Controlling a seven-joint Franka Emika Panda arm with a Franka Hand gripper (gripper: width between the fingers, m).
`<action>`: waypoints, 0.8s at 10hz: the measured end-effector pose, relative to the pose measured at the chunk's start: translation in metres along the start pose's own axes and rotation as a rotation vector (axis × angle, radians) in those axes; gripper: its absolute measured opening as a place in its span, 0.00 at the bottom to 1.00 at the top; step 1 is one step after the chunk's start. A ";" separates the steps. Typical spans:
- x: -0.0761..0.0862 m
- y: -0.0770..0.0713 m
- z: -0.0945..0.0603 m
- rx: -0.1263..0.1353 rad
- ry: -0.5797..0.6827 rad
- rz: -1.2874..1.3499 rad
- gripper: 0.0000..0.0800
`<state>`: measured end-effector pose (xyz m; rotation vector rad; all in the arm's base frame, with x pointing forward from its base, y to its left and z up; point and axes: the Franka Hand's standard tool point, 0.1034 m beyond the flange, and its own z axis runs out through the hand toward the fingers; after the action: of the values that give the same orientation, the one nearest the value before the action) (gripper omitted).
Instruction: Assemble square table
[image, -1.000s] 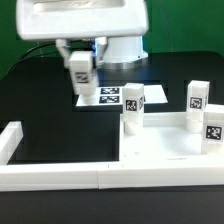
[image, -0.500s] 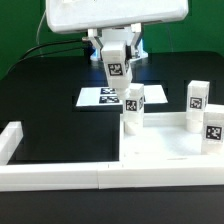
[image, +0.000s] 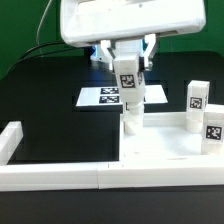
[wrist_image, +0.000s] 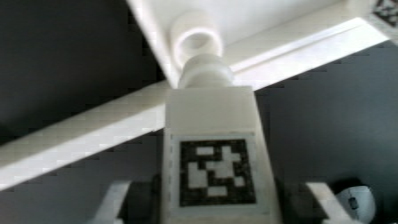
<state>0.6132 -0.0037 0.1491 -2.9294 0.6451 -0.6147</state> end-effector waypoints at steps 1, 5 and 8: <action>0.004 0.000 -0.002 0.002 0.010 -0.008 0.36; 0.004 0.004 0.009 -0.018 0.058 -0.030 0.36; 0.009 0.006 0.029 -0.049 0.116 -0.121 0.36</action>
Offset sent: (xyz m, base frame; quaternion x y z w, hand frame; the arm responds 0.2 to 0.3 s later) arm 0.0000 0.0000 0.0000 0.0000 0.0000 0.0000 1.0000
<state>0.6301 -0.0132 0.1254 -3.0134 0.5027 -0.7968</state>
